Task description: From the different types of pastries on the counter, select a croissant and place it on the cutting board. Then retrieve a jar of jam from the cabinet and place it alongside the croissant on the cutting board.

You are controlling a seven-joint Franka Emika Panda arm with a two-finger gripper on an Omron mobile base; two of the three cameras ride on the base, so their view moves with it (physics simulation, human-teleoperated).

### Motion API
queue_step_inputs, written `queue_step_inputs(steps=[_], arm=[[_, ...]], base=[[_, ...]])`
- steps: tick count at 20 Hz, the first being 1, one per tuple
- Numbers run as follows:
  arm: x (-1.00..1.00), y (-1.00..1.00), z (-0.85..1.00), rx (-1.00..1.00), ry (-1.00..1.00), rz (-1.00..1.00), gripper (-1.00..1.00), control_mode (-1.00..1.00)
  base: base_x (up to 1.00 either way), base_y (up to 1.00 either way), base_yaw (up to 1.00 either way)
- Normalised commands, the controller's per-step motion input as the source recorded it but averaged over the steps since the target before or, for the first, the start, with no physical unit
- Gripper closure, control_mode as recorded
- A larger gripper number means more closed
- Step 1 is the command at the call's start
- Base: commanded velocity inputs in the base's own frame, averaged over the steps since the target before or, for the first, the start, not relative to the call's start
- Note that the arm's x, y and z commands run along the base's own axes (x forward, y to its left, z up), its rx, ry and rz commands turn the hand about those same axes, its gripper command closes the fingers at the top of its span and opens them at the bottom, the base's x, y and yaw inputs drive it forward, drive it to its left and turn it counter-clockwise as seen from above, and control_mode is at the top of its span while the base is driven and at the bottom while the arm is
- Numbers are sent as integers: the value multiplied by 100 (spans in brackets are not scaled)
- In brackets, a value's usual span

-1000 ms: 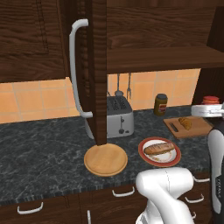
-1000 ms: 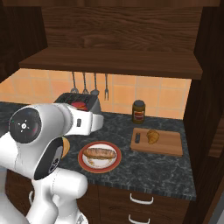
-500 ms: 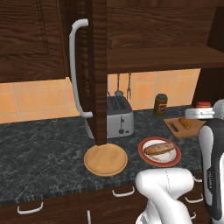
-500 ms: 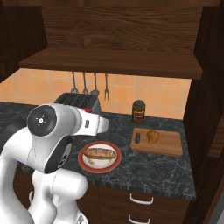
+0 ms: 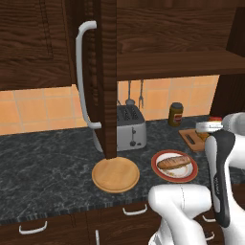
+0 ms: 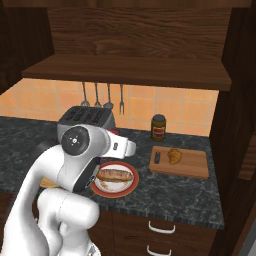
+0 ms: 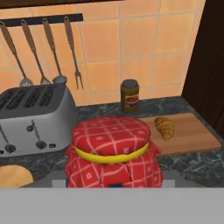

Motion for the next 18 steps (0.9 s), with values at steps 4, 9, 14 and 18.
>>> queue_step_inputs(steps=[4, 9, 14, 18], arm=[[31, -32, -86, 0, -15, -8, 100, -100], [42, -24, -74, -1, -13, -9, 100, -100], [29, -8, -20, 0, -3, -6, 100, -100], [41, -43, -9, 0, -1, 0, 100, -100]], base=[[0, 0, 0], [0, 0, 0], [0, 0, 0], [0, 0, 0]])
